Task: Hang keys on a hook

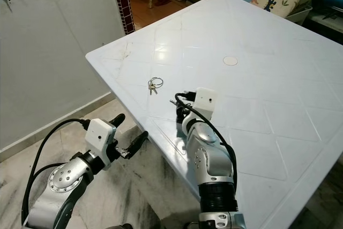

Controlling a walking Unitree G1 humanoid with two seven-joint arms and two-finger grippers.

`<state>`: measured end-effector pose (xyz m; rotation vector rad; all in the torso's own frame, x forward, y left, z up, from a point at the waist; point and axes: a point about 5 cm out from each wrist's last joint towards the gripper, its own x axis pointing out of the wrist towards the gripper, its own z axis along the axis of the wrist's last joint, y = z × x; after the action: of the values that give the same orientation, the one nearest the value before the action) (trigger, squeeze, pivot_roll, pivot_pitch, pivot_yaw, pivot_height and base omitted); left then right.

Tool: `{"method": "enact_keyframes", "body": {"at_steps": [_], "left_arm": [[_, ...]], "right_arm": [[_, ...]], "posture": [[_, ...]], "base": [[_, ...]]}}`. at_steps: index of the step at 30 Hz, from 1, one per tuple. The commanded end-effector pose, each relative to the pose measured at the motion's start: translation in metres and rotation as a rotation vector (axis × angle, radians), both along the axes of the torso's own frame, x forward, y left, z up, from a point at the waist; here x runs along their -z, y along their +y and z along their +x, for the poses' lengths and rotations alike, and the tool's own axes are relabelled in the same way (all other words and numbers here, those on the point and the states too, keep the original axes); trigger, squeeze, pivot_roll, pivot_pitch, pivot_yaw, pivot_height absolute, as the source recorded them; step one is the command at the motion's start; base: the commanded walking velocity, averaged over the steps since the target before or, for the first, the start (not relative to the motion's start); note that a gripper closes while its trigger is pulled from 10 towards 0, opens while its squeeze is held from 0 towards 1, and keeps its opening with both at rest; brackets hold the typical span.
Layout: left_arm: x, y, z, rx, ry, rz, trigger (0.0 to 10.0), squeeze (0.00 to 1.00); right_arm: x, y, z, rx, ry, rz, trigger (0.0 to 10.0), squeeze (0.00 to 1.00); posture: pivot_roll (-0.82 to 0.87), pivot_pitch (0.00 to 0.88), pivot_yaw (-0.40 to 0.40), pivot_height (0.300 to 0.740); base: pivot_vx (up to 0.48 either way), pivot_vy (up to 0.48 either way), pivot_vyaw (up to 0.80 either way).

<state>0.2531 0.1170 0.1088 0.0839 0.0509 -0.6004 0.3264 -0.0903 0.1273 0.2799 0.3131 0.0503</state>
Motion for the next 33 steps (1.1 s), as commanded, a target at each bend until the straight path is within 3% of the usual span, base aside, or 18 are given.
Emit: {"method": "enact_keyframes", "body": {"at_steps": [1, 33], "left_arm": [[0.0027, 0.0021, 0.0006, -0.004, 0.017, 0.004, 10.0, 0.00], [0.0044, 0.0014, 0.0035, -0.006, 0.016, 0.009, 10.0, 0.00]], "right_arm": [[0.0073, 0.0305, -0.0095, -0.093, 0.051, 0.089, 0.0, 0.00], [0.0072, 0.0279, -0.0078, -0.092, 0.038, 0.069, 0.0, 0.00]], "posture": [[0.06, 0.162, 0.043, 0.740], [0.05, 0.144, 0.041, 0.740]], "base": [[0.000, 0.000, 0.00], [0.000, 0.000, 0.00]]}}
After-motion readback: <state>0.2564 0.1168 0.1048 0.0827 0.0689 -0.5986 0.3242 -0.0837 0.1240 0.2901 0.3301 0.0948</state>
